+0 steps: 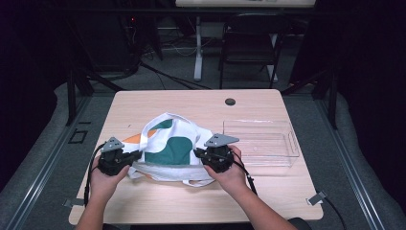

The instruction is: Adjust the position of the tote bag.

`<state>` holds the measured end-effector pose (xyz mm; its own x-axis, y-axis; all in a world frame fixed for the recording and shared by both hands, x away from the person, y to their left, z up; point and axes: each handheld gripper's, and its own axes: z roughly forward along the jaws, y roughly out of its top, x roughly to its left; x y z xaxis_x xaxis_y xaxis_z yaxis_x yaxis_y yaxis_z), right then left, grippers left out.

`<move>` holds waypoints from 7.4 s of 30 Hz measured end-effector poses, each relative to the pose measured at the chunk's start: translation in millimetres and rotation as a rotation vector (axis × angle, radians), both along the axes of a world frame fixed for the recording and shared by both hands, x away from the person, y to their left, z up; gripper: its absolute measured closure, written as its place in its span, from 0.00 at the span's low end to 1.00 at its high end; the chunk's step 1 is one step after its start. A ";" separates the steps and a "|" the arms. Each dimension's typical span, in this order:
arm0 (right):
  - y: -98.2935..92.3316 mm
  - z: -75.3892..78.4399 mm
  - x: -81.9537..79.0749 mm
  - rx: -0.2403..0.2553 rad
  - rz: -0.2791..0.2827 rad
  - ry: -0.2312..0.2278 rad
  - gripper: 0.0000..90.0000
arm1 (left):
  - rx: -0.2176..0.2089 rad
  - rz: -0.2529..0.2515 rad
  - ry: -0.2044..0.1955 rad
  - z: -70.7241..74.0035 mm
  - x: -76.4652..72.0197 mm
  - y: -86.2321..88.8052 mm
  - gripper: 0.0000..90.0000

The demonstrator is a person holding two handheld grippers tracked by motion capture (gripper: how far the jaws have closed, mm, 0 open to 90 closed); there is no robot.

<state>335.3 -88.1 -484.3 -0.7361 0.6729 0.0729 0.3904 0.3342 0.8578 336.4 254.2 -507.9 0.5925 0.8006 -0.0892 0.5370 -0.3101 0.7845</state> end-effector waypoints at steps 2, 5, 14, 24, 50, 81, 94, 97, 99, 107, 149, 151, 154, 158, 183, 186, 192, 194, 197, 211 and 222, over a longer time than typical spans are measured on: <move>0.5 4.3 2.2 0.013 0.007 -0.012 0.98 | 0.001 0.007 -0.007 0.8 -0.8 -1.6 0.97; 0.6 9.0 5.1 0.025 0.014 -0.027 0.98 | -0.037 0.006 -0.010 5.2 -3.0 -1.7 0.97; -6.7 15.6 10.0 0.071 0.003 -0.029 0.98 | 0.001 0.039 -0.036 15.4 -5.3 -1.7 0.92; -8.1 16.4 11.3 0.074 -0.002 -0.037 0.98 | 0.058 -0.005 -0.068 32.2 -17.8 -6.9 0.86; -10.7 17.5 11.8 0.078 -0.009 -0.048 0.98 | 0.297 -0.138 -0.111 2.9 -19.5 -60.5 0.55; -12.3 15.7 10.0 0.073 -0.016 -0.052 0.98 | 0.338 -0.129 -0.147 6.1 -13.0 -66.9 0.88; -16.1 17.0 9.7 0.082 -0.026 -0.050 0.96 | 0.335 -0.130 -0.168 22.1 -8.2 -66.6 0.97; -16.9 17.4 9.6 0.085 -0.027 -0.049 0.95 | 0.341 -0.129 -0.178 26.7 -7.2 -67.4 0.98; -17.4 17.6 9.6 0.087 -0.028 -0.049 0.94 | 0.349 -0.132 -0.183 29.9 -6.2 -67.5 0.98; -19.4 18.9 9.0 0.094 -0.029 -0.047 0.92 | 0.346 -0.127 -0.193 40.7 -2.7 -67.8 0.98; -32.8 26.8 4.8 0.121 -0.049 -0.072 0.88 | 0.347 -0.125 -0.208 68.6 24.8 -74.1 0.98; -32.7 26.8 4.7 0.120 -0.048 -0.070 0.88 | 0.349 -0.127 -0.207 69.4 25.7 -74.2 0.98; -32.8 26.7 4.8 0.115 -0.047 -0.068 0.88 | 0.349 -0.127 -0.205 70.5 27.3 -74.2 0.98; -32.0 26.3 4.7 0.107 -0.043 -0.067 0.88 | 0.354 -0.131 -0.203 71.5 30.0 -73.6 0.98; -6.1 51.5 21.4 -0.057 -0.009 -0.155 0.80 | 0.325 -0.122 -0.192 82.2 59.7 -76.8 0.98; -3.8 55.8 28.7 -0.061 0.003 -0.122 0.83 | 0.314 -0.119 -0.182 81.7 63.5 -77.0 0.98; 6.0 59.1 38.9 -0.108 0.038 -0.123 0.90 | 0.308 -0.116 -0.165 80.1 69.6 -77.9 0.98; 10.2 59.2 41.9 -0.123 0.047 -0.121 0.90 | 0.311 -0.116 -0.162 81.4 70.7 -78.5 0.98; 16.5 58.6 46.4 -0.138 0.055 -0.118 0.91 | 0.322 -0.118 -0.163 82.9 72.2 -79.7 0.98; 29.7 49.0 63.8 -0.177 0.042 -0.094 0.86 | 0.319 -0.120 -0.151 80.8 76.9 -80.9 0.98; 33.4 42.1 69.4 -0.197 0.039 -0.081 0.84 | 0.311 -0.118 -0.146 80.1 77.9 -80.9 0.98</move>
<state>404.7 -54.7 -442.2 -0.7602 0.6390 -0.1176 0.3063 0.5120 0.8025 414.3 173.3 -427.8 0.6713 0.7013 0.2397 0.3727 -0.5991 0.7087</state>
